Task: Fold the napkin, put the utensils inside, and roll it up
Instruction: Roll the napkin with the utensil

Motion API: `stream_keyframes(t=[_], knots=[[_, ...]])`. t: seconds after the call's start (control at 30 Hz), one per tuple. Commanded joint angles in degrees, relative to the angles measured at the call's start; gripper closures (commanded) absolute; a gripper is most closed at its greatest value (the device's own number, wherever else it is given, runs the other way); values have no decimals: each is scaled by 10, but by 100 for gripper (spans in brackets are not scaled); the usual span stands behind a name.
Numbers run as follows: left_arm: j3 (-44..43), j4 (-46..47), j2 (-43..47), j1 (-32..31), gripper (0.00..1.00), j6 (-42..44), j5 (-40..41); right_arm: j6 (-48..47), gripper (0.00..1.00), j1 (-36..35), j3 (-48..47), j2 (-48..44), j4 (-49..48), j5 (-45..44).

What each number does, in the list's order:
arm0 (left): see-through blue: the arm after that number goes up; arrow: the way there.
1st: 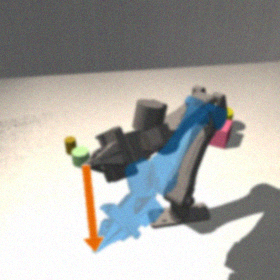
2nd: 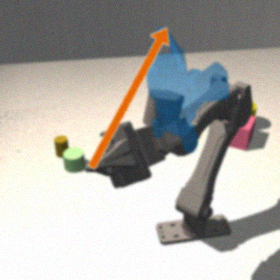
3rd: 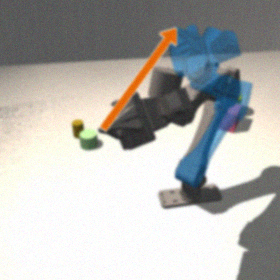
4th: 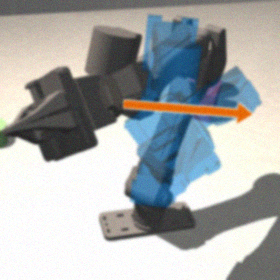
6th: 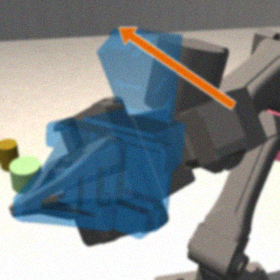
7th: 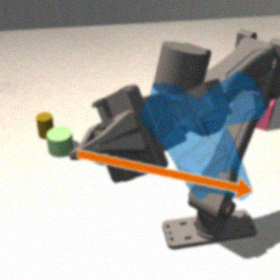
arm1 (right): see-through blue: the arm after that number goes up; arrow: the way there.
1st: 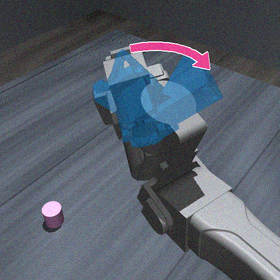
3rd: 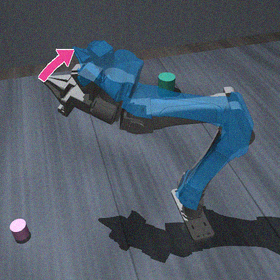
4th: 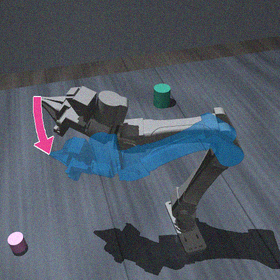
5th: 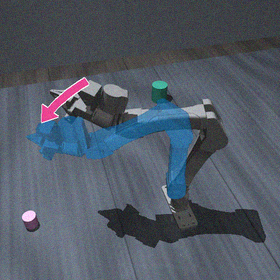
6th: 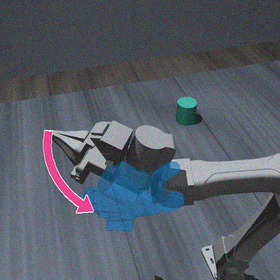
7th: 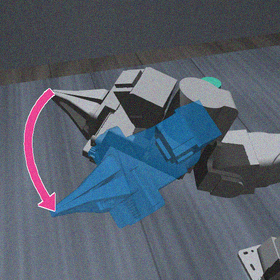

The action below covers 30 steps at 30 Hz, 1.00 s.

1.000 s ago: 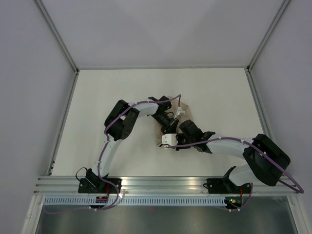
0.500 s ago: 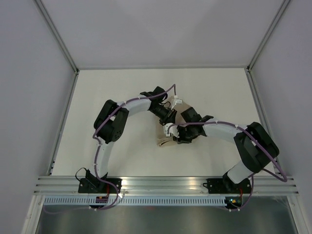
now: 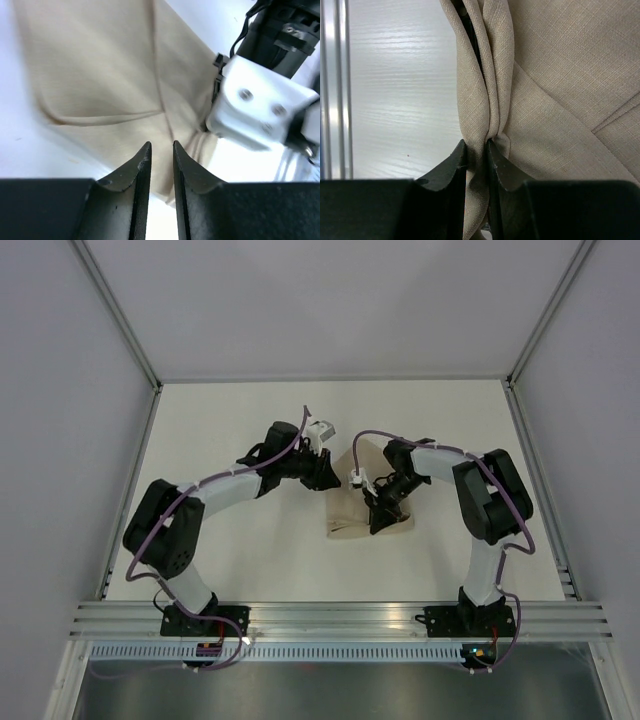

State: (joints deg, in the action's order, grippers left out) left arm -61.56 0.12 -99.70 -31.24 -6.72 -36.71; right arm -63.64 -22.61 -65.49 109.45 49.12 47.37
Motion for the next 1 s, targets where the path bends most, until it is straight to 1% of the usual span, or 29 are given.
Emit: stream_keyframes(t=[0.0,0.03,0.13,0.17,0.23,0.27,0.3,0.33,0.37,0.5,0.53,0.63,0.67,0.73,0.83,0.97], knots=[[85,188,90,-6,71,-45,151,-78,89,23,-29,71,147,20],[123,204,107,-8,71,-40,172,-96,89,33,-38,94,162,25],[189,272,156,-33,68,-2,239,-119,89,47,-76,135,212,36],[198,279,164,-56,68,31,256,-122,89,54,-90,143,219,37],[213,289,179,-86,67,65,304,-126,90,63,-101,163,236,39],[215,289,180,-119,67,115,321,-127,89,65,-107,168,238,39],[215,288,178,-135,66,135,351,-127,90,67,-109,171,239,39],[215,288,176,-149,65,151,361,-126,89,71,-110,176,239,38],[214,288,173,-177,65,180,388,-123,89,71,-110,177,237,37],[206,286,153,-235,60,243,413,-109,89,72,-105,181,223,32],[202,272,141,-256,60,264,414,-106,89,73,-104,182,221,29],[188,257,106,-291,57,310,420,-96,89,75,-104,184,212,26],[184,250,98,-316,56,319,429,-95,89,75,-104,186,210,26],[176,241,71,-342,56,342,432,-92,90,77,-105,190,209,26],[178,255,47,-366,53,369,444,-90,90,78,-109,194,212,28],[172,276,12,-380,51,382,440,-88,90,80,-111,198,215,29]])
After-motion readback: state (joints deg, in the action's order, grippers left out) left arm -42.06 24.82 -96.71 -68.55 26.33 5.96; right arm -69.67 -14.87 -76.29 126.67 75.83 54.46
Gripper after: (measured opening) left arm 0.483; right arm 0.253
